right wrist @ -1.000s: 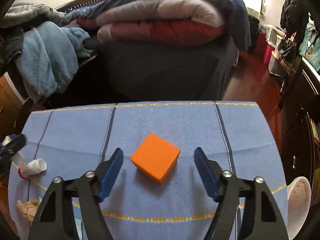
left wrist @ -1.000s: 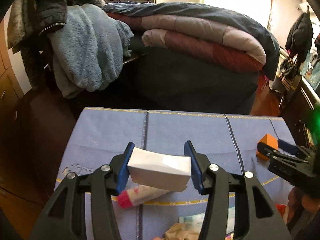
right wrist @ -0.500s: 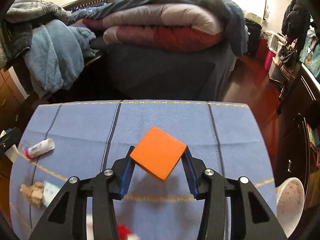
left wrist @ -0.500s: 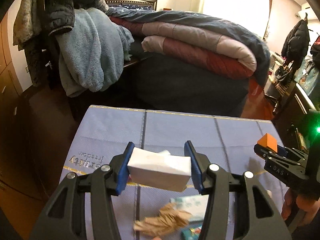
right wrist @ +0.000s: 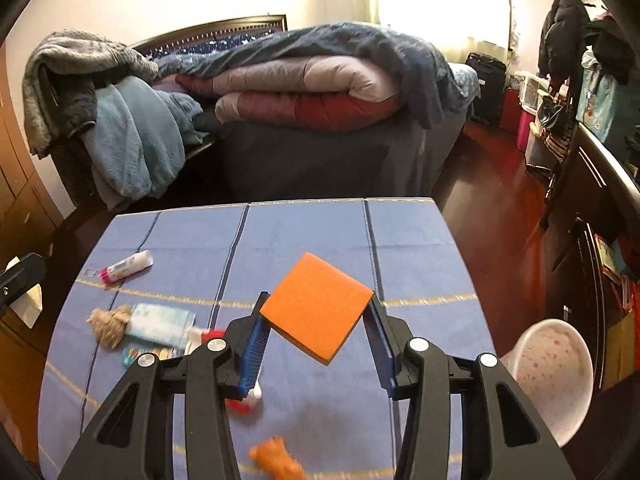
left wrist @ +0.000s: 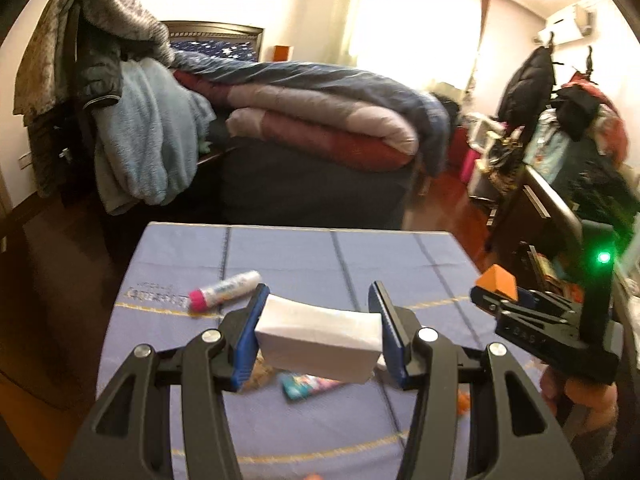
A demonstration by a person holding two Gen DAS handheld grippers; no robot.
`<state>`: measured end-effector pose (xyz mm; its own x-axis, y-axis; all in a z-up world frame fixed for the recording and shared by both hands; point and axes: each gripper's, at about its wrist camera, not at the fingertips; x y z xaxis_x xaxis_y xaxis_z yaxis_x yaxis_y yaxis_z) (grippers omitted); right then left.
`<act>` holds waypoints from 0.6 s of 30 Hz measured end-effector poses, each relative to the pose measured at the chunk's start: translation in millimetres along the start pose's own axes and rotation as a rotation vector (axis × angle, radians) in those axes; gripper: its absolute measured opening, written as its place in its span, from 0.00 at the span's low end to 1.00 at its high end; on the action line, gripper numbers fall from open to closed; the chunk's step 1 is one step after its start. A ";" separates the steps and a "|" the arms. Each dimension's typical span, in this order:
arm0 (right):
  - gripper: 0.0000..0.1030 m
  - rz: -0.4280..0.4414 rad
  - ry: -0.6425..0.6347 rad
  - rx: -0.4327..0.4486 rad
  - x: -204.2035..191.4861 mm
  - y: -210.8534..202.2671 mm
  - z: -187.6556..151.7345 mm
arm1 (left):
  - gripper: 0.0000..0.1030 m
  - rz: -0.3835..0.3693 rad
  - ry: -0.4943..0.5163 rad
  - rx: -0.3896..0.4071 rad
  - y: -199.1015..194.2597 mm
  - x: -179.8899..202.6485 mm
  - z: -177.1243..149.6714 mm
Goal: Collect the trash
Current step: 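Grasp the white tissue pack with the left tool while the right tool grasps the orange cube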
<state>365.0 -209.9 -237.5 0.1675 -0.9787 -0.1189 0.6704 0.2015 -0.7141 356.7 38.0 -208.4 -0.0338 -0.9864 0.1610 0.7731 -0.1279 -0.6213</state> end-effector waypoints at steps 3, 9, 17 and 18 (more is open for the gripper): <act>0.45 -0.004 0.002 0.019 4.6 -18.3 -12.4 | 0.50 -0.024 0.014 0.006 -10.8 13.2 -4.5; 0.45 -0.011 0.036 0.036 24.8 -48.5 -38.3 | 0.50 -0.075 0.082 0.001 -18.2 59.7 -13.7; 0.45 -0.085 0.160 0.045 87.8 -77.1 -70.5 | 0.50 -0.180 0.189 -0.039 -4.4 141.7 -27.4; 0.45 -0.102 0.182 0.046 99.2 -80.3 -74.6 | 0.50 -0.194 0.203 -0.043 -1.8 152.0 -28.7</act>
<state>273.9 -326.2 -243.3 -0.0331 -0.9843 -0.1732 0.7100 0.0988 -0.6973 332.0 -114.6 -204.8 -0.3083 -0.9430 0.1255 0.7126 -0.3163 -0.6262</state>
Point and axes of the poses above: each gripper's, at about its wrist camera, not at the fingertips, and y roughly the way its jaws point, x to its right, z to its top, and after that the axes turned 3 degrees about z, right-handed
